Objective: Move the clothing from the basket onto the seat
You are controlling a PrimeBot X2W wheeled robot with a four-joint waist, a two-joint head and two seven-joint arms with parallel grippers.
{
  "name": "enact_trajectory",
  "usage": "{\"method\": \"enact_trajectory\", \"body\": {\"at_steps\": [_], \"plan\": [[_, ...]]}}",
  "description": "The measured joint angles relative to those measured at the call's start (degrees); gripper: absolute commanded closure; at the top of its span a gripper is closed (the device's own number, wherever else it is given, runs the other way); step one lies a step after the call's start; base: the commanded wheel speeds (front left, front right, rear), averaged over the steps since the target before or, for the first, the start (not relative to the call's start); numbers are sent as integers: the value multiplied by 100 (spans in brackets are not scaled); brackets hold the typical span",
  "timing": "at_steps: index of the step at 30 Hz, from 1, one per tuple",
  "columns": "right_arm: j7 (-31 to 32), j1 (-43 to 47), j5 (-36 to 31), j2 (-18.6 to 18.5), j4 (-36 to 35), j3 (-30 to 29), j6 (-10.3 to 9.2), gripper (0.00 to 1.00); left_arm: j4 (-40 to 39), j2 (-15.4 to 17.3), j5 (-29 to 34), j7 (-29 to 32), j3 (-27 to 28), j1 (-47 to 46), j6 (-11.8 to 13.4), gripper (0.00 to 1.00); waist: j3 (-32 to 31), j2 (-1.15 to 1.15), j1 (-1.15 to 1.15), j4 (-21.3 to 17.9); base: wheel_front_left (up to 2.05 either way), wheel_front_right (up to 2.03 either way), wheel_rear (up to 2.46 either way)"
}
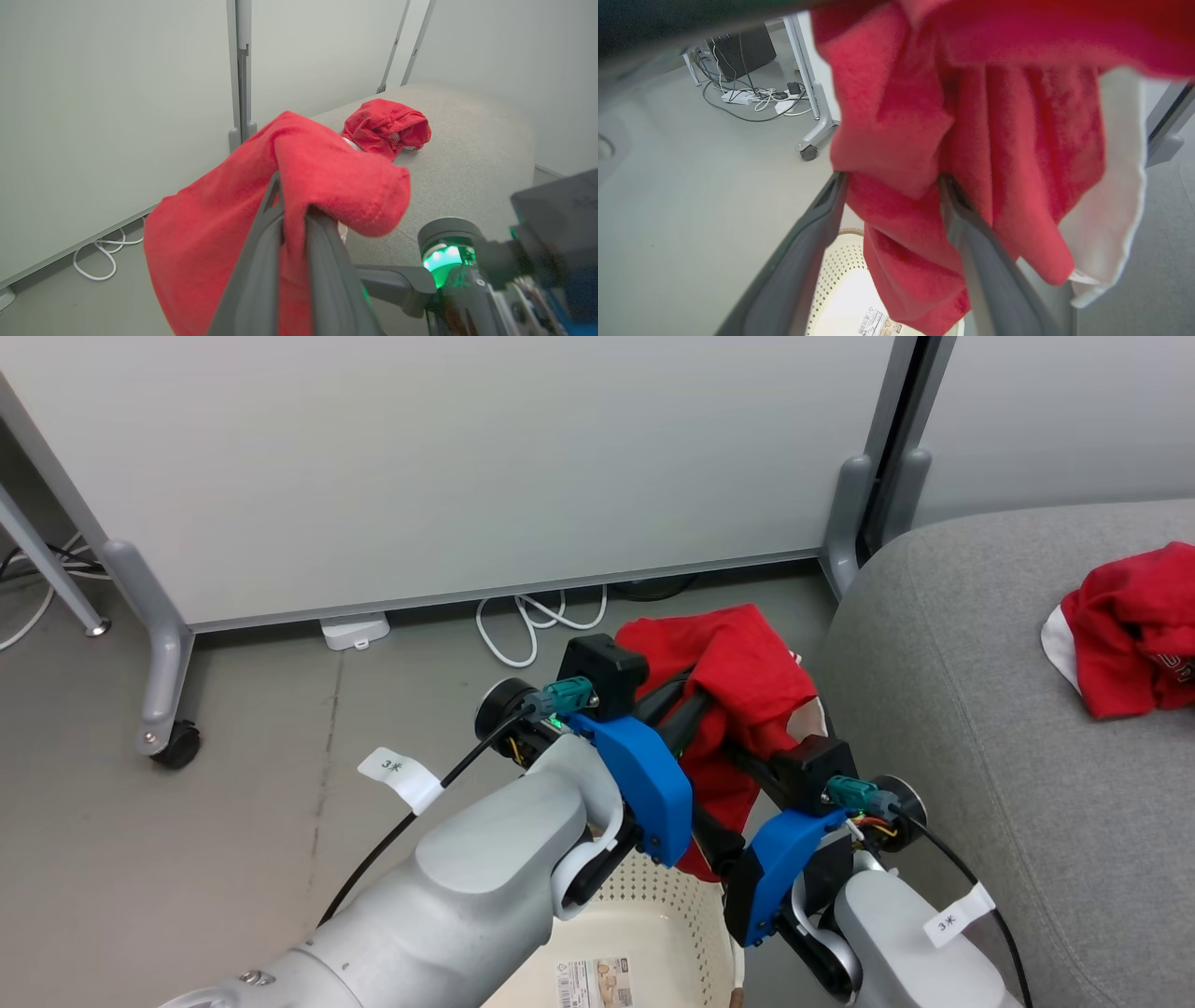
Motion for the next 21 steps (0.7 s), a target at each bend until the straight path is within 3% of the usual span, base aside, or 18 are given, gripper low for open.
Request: {"method": "enact_trajectory", "body": {"at_steps": [16,17,18,19,20,21], "plan": [[-443,-605,748,1,854,534,0,0,-276,-1,-132,90,-22,1,16,100,-41,0,0,31,0,0,0],[-477,-630,781,1,895,563,0,15,-285,-1,-132,104,-23,1,16,100,-43,0,0,35,0,0,0],[-522,-650,811,1,945,588,0,54,-293,0,-132,109,-24,2,16,100,-49,0,0,40,0,0,0],[-565,-669,844,1,987,609,0,65,-300,0,-135,110,-25,4,16,100,-56,0,0,45,0,0,0],[-605,-688,860,0,1023,619,0,100,-308,-1,-141,110,-25,6,16,100,-64,0,0,49,0,0,0],[-661,-701,884,1,1060,624,0,100,-310,0,-142,113,-25,10,16,100,-73,0,0,51,0,0,0]]}}
